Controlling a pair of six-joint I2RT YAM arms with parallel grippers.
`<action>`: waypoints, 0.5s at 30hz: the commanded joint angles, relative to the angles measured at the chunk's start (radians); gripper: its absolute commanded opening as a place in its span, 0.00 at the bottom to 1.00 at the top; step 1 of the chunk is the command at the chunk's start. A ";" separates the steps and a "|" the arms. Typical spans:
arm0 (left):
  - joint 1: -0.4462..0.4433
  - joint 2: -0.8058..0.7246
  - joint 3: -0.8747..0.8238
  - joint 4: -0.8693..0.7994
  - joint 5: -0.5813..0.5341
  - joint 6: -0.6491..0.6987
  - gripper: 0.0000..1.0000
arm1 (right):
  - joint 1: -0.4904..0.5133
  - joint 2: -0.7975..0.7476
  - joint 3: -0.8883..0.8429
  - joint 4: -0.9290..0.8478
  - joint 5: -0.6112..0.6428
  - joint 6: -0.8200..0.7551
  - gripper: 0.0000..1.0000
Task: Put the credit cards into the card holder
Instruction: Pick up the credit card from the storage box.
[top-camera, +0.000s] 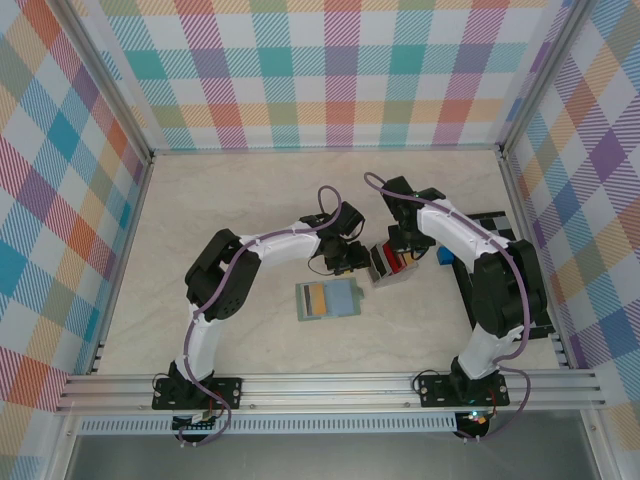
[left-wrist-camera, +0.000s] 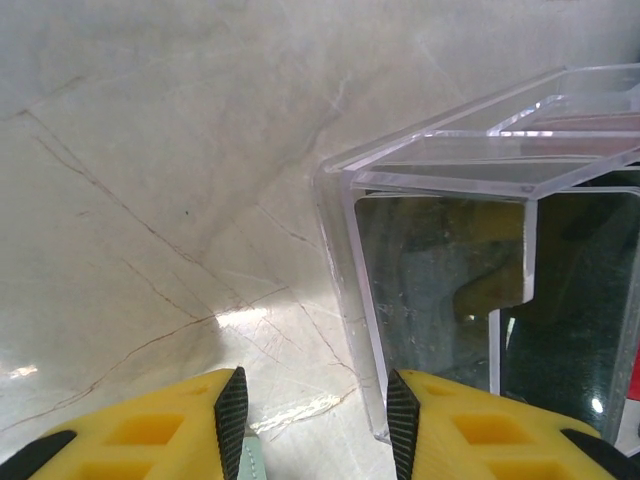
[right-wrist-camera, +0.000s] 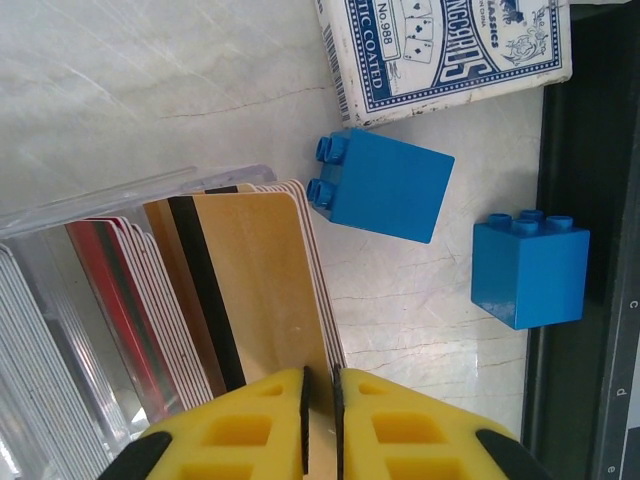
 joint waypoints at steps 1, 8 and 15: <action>-0.011 0.004 -0.010 -0.015 -0.013 0.011 0.43 | -0.008 -0.031 0.020 -0.029 0.007 -0.006 0.12; -0.012 -0.003 -0.008 -0.017 -0.013 0.013 0.43 | -0.008 -0.061 0.025 -0.045 -0.021 0.001 0.10; -0.011 -0.033 -0.016 -0.014 -0.018 0.014 0.44 | -0.008 -0.095 0.021 -0.032 -0.103 0.011 0.09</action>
